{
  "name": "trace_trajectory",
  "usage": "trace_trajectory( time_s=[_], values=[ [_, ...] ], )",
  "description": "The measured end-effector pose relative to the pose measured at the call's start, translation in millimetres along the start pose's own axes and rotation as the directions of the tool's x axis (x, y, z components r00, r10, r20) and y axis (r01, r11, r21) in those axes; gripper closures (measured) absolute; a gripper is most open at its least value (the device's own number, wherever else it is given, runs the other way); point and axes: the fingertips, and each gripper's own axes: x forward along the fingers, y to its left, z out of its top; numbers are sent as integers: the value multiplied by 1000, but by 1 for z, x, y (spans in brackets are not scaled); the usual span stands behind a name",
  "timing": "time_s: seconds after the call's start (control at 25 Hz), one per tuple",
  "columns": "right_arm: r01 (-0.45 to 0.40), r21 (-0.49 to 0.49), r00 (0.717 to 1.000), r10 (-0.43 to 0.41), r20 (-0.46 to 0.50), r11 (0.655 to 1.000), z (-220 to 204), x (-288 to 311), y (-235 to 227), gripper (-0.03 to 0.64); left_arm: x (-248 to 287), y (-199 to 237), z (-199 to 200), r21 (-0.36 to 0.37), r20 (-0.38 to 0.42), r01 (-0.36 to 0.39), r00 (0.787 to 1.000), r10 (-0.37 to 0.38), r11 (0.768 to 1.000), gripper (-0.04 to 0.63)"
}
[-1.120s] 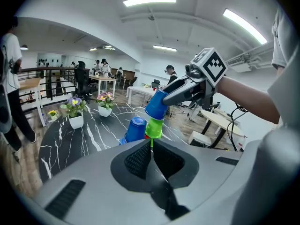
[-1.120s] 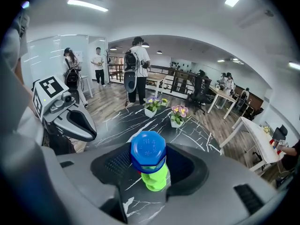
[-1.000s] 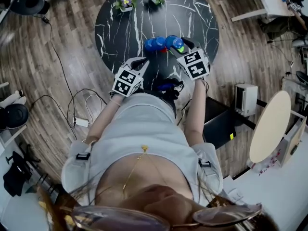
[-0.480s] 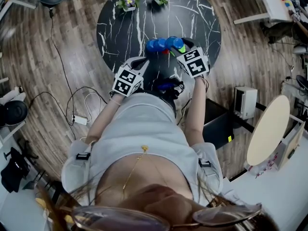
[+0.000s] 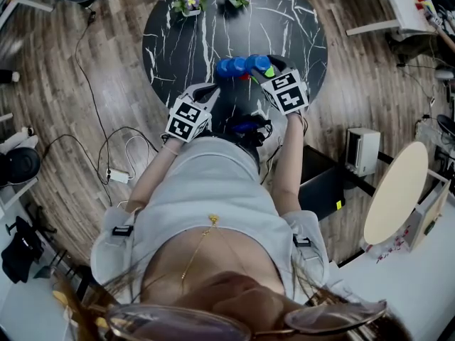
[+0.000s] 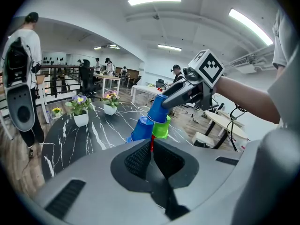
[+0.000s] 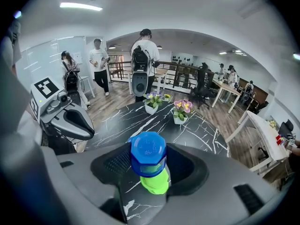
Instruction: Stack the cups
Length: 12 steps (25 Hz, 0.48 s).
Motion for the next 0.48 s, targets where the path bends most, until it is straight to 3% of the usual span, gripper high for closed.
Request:
trace_trajectory(
  time_s=[0.48],
  values=[
    [10, -30, 1000, -10, 12, 1000, -2, 0, -1, 353, 1, 0, 1, -1, -6, 3, 1000, -3, 1000, 557]
  ],
)
